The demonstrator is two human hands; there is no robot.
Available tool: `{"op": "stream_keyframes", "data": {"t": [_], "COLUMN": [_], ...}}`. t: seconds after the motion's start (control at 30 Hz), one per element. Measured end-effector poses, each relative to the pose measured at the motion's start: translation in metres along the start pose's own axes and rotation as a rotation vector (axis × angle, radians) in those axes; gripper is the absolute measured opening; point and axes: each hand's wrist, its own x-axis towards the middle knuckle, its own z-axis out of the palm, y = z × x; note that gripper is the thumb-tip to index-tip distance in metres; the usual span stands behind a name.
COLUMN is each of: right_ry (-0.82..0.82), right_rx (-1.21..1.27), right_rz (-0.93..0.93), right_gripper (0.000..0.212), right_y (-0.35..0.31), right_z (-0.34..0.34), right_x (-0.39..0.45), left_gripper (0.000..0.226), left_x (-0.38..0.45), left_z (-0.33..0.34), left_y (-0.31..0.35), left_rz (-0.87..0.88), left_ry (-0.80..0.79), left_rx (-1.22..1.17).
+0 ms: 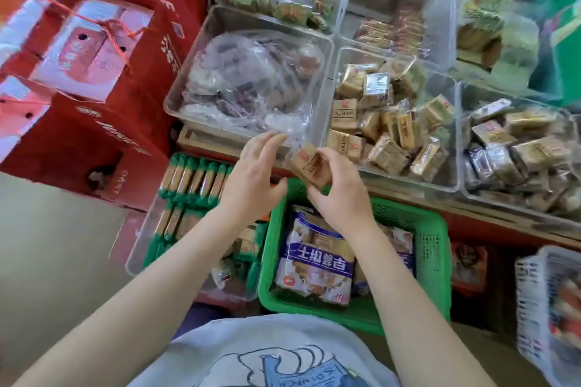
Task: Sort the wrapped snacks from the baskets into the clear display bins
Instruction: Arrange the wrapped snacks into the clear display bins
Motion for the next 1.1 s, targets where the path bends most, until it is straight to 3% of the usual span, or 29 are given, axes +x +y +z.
{"op": "stream_keyframes", "data": {"t": [0.07,0.17,0.27,0.37,0.43,0.63,0.73,0.8,0.9,1.0,1.1], "right_ry": [0.222,0.422,0.374,0.188,0.148,0.292,0.37,0.278,-0.042,-0.304,-0.451], "right_rx": [0.006,-0.091,-0.203,-0.326,-0.408,-0.469,-0.377,-0.226,-0.071,-0.085,-0.111], "right_rz": [0.048,0.073,0.037,-0.003,0.017,0.123,-0.057,-0.185,-0.139,-0.033,-0.006], "right_gripper": [0.052,0.042,0.034,0.037,0.041,0.03,0.023,0.015,0.012,0.016,0.021], "right_y": [0.015,0.039,0.06,0.076,0.084,0.072,0.047,0.031,0.018,0.013,0.005], "right_z": [-0.028,-0.058,-0.066,-0.053,-0.043,-0.029,-0.013,0.007,0.046,0.085,0.114], "right_x": [0.004,0.024,0.05,0.071,0.078,0.082,0.062,0.04,0.012,-0.003,-0.011], "left_gripper": [0.075,0.086,0.091,0.091,0.092,0.096,0.081,0.059,0.034,0.028,0.032], "left_x": [0.015,0.028,0.028,0.029,0.031,0.027,0.031,0.026,0.0,-0.033,-0.068], "left_z": [0.011,0.027,0.036,0.037,0.038,0.043,0.033,0.018,-0.001,-0.011,-0.006], "left_y": [0.009,0.014,0.013,0.013,0.013,0.012,0.011,0.003,-0.028,-0.072,-0.113], "left_rz": [0.009,-0.03,-0.079,-0.093,-0.097,-0.077,-0.114,-0.168,-0.285,-0.569,-0.734], "left_ry": [-0.029,-0.234,-0.377,-0.392,-0.398,-0.418,-0.358,-0.179,0.018,-0.148,-0.389], "left_rx": [0.101,0.302,0.449,0.495,0.499,0.487,0.218,-0.016,-0.008,0.014,0.132]}}
